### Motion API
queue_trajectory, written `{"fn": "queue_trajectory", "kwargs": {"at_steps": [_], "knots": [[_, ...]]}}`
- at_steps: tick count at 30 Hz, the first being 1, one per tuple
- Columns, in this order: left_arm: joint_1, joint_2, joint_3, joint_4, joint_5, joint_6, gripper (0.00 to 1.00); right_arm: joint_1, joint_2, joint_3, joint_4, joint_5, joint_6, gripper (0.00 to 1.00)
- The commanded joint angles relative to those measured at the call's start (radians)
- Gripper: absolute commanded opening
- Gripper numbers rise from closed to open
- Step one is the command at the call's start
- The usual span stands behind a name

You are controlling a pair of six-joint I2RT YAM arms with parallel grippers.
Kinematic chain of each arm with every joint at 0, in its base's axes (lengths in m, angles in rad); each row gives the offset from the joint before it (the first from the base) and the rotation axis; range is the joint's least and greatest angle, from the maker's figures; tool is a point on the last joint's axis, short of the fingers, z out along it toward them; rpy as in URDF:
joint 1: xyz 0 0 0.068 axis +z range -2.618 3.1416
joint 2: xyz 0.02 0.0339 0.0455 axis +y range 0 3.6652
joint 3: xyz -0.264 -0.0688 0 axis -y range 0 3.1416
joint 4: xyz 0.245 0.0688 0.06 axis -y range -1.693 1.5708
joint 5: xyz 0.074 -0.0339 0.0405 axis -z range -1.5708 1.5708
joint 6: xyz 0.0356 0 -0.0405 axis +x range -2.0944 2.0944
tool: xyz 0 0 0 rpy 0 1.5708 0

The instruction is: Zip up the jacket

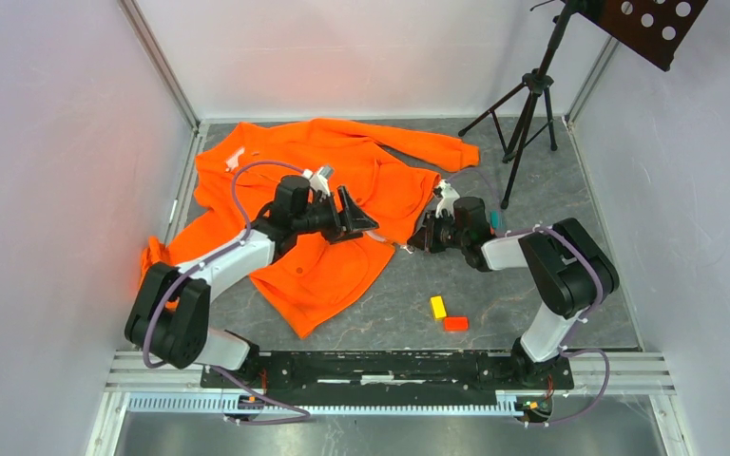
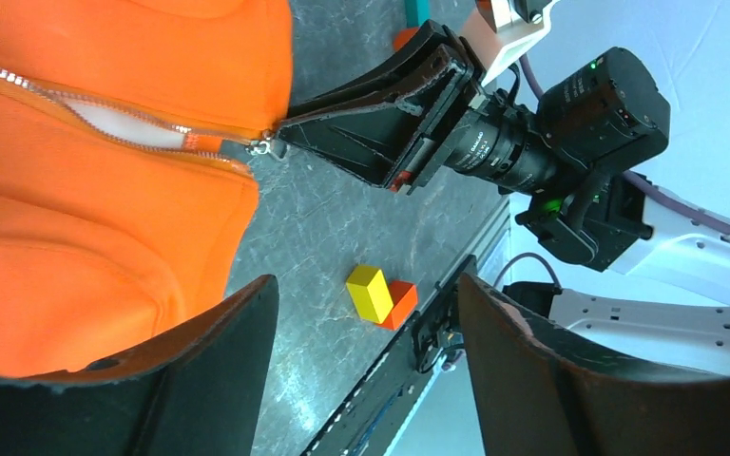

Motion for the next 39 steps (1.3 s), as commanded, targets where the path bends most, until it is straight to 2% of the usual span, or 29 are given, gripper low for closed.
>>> {"fn": "queue_trajectory", "kwargs": {"at_steps": [1,5,7,9,11,15,18,22,27,39], "knots": [[-0.012,0.044,-0.037,0.148,0.034,-0.129,0.72,-0.003,-0.013,0.010,0.071,-0.026,-0.002,0.15],[-0.018,0.082,-0.077,0.248,0.018,-0.207,0.62,-0.003,-0.044,-0.012,0.099,-0.046,0.013,0.00],[-0.024,0.115,-0.101,0.330,-0.005,-0.284,0.57,-0.004,-0.059,-0.034,0.146,-0.069,0.032,0.00],[-0.029,0.157,-0.136,0.464,-0.035,-0.386,0.46,-0.004,-0.076,-0.062,0.201,-0.082,0.048,0.00],[-0.047,0.201,-0.149,0.569,-0.067,-0.457,0.43,-0.003,-0.090,-0.079,0.223,-0.086,0.059,0.00],[-0.088,0.276,-0.114,0.593,-0.121,-0.502,0.51,-0.005,-0.103,-0.086,0.259,-0.117,0.083,0.00],[-0.097,0.343,-0.140,0.744,-0.141,-0.577,0.59,-0.009,-0.103,-0.088,0.306,-0.148,0.116,0.00],[-0.100,0.448,-0.162,0.961,-0.162,-0.675,0.57,-0.012,-0.094,-0.105,0.371,-0.175,0.159,0.00],[-0.109,0.538,-0.175,1.092,-0.190,-0.757,0.52,-0.012,-0.099,-0.115,0.390,-0.176,0.166,0.00],[-0.115,0.587,-0.175,1.137,-0.221,-0.760,0.52,-0.012,-0.092,-0.152,0.469,-0.196,0.210,0.00]]}}
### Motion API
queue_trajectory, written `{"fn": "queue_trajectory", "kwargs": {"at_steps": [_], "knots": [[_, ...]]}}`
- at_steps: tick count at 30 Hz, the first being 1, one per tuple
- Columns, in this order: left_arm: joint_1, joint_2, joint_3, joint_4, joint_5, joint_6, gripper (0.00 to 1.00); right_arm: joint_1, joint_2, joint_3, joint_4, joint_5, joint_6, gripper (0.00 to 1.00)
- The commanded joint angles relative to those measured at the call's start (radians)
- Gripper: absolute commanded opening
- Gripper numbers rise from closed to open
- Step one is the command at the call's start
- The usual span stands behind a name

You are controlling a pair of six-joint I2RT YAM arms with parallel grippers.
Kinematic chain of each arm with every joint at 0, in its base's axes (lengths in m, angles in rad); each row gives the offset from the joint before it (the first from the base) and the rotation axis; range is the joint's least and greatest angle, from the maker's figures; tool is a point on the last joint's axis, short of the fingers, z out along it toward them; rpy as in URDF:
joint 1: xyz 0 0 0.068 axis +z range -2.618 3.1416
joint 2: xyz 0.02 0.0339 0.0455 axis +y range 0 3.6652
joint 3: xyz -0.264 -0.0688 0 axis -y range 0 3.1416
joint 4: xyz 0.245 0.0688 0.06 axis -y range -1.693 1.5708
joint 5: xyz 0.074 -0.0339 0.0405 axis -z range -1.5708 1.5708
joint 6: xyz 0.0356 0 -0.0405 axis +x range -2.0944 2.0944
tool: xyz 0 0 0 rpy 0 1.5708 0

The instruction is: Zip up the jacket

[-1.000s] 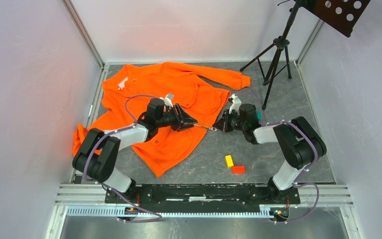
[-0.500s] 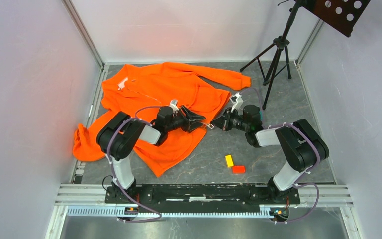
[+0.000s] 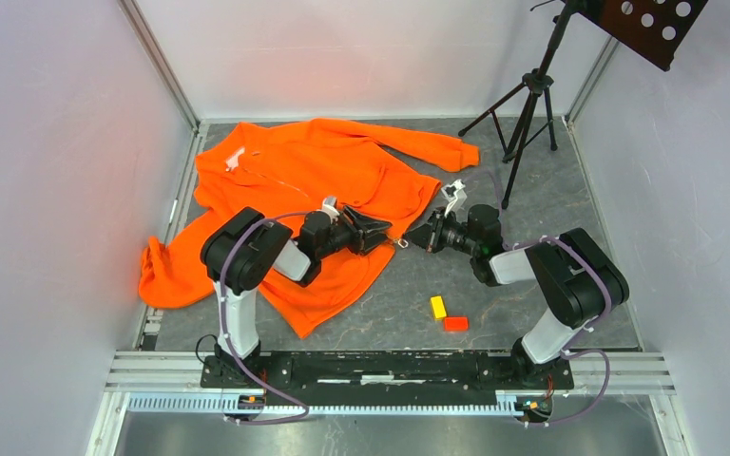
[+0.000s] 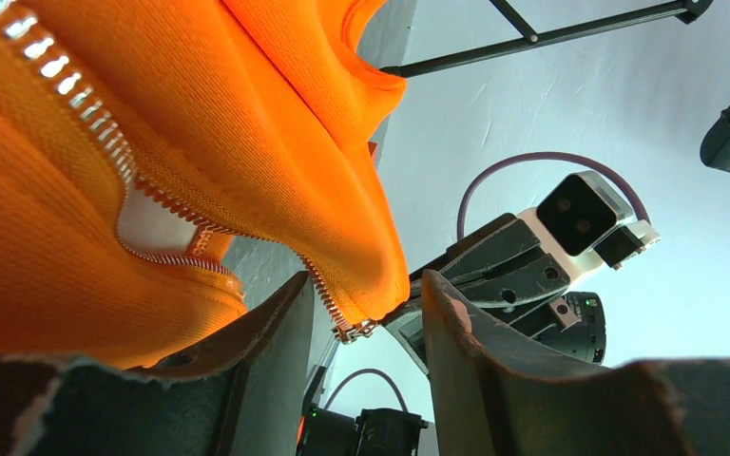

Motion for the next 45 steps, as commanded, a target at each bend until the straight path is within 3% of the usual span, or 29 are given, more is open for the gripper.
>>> {"fn": "queue_trajectory", "kwargs": {"at_steps": [1,5,12,14,19,24,30,38,45], "knots": [[-0.005,0.011,0.019,0.080,-0.029,-0.019,0.51,-0.002,-0.022,-0.016,0.092,-0.033,0.028,0.00],[-0.005,-0.001,0.037,0.043,-0.025,0.017,0.35,-0.002,-0.024,-0.024,0.096,-0.029,0.024,0.00],[-0.005,-0.062,0.035,-0.036,-0.026,0.085,0.18,-0.001,-0.008,-0.025,0.093,-0.022,0.022,0.02],[-0.005,-0.069,0.030,-0.044,-0.023,0.090,0.17,0.000,0.002,-0.021,0.097,-0.025,0.021,0.07],[-0.007,-0.061,0.028,-0.033,0.005,0.080,0.16,0.005,0.049,-0.005,0.153,-0.061,0.046,0.33],[-0.007,-0.043,0.037,-0.029,0.030,0.073,0.16,0.027,0.087,0.010,0.208,-0.078,0.074,0.39],[-0.005,-0.030,0.048,-0.022,0.048,0.080,0.14,0.022,0.106,0.030,0.180,-0.067,0.071,0.36],[-0.005,-0.044,0.048,-0.046,0.048,0.097,0.12,0.008,0.085,0.045,0.150,-0.059,0.053,0.43],[-0.007,-0.067,0.050,-0.084,0.046,0.125,0.12,0.009,0.094,0.058,0.151,-0.060,0.055,0.23]]}}
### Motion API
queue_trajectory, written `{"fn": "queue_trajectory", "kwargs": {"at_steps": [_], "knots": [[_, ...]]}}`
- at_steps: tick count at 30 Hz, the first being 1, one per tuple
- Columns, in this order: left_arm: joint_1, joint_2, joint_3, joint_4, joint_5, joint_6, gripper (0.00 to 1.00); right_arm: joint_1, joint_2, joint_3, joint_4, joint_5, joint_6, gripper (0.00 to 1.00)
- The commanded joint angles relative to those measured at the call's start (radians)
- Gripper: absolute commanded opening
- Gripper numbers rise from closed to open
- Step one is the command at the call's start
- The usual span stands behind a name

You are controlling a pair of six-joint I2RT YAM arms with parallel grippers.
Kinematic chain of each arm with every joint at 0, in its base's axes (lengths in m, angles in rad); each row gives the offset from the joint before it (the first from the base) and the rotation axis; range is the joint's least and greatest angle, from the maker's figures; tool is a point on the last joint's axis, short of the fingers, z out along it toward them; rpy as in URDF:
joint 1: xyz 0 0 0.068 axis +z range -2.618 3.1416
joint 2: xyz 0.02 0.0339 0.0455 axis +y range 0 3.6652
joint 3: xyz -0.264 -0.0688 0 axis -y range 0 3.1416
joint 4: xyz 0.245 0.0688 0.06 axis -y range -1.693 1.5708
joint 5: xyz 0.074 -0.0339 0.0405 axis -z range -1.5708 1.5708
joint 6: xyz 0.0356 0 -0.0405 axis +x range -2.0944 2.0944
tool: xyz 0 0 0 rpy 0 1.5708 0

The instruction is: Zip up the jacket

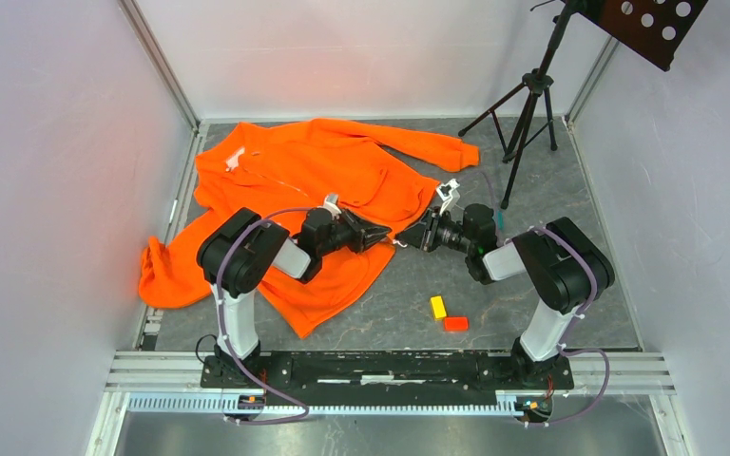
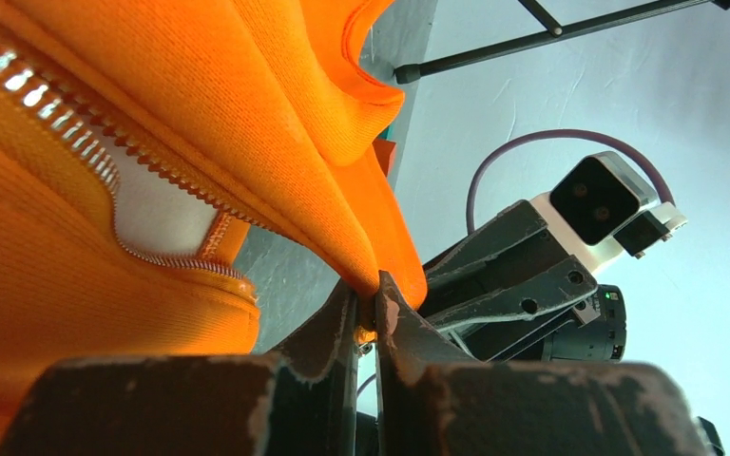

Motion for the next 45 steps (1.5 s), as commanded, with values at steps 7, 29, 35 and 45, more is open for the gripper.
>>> {"fn": "queue_trajectory", "kwargs": {"at_steps": [7,29,35,45], "knots": [[-0.005,-0.058,0.038,-0.033,0.028,0.077,0.12,-0.002,-0.007,0.024,0.038,-0.006,-0.019,0.32],[-0.005,-0.366,0.027,-0.638,0.007,0.413,0.62,-0.009,0.025,-0.006,0.133,-0.006,0.032,0.00],[-0.057,-0.479,0.150,-1.244,-0.142,0.453,0.58,-0.032,0.011,-0.043,0.170,-0.008,0.040,0.00],[-0.144,-0.294,0.459,-1.634,-0.300,0.020,0.45,-0.057,-0.026,-0.094,0.149,0.023,0.013,0.00]]}}
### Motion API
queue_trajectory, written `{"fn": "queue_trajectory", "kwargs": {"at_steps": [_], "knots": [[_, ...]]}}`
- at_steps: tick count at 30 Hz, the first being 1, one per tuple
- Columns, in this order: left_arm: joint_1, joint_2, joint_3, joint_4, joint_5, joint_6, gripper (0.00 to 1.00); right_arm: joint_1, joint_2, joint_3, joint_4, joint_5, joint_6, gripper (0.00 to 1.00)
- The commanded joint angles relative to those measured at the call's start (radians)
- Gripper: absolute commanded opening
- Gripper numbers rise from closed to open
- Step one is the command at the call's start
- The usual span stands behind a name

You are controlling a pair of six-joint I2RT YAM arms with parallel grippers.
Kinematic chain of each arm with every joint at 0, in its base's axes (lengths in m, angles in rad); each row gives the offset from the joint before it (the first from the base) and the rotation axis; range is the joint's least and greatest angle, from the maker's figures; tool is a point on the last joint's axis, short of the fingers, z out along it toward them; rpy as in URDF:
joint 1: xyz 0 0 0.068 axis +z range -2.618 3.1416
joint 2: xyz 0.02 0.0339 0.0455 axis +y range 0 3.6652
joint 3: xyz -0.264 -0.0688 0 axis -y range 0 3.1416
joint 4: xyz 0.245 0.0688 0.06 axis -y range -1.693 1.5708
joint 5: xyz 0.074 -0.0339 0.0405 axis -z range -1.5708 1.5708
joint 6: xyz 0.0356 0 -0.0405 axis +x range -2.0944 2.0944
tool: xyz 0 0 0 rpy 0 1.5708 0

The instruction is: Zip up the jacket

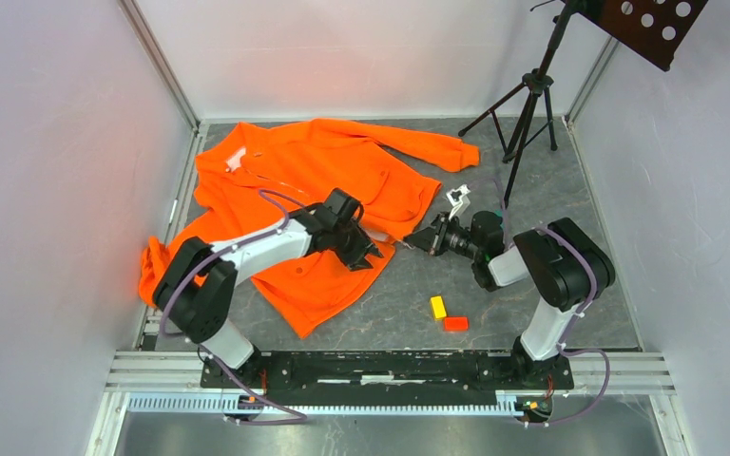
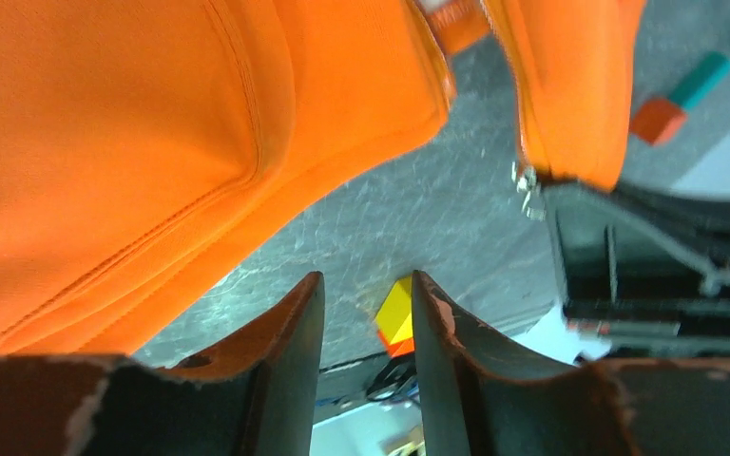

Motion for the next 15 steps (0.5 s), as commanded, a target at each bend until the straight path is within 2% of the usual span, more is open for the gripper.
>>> {"fn": "queue_trajectory", "kwargs": {"at_steps": [1,4,6,9,15], "knots": [[-0.022,0.136,0.192,-0.257,-0.099,-0.219,0.45,-0.012,-0.043,-0.028,0.058,0.014,-0.021,0.00],[-0.025,0.255,0.353,-0.392,-0.125,-0.249,0.45,-0.018,-0.052,-0.038,0.063,0.015,-0.021,0.00],[-0.022,0.305,0.408,-0.413,-0.138,-0.275,0.47,-0.021,-0.060,-0.045,0.067,0.014,-0.019,0.00],[-0.021,0.348,0.451,-0.424,-0.152,-0.314,0.48,-0.025,-0.071,-0.053,0.067,0.018,-0.021,0.00],[-0.019,0.360,0.458,-0.443,-0.188,-0.385,0.44,-0.031,-0.086,-0.062,0.072,0.017,-0.014,0.00]]}}
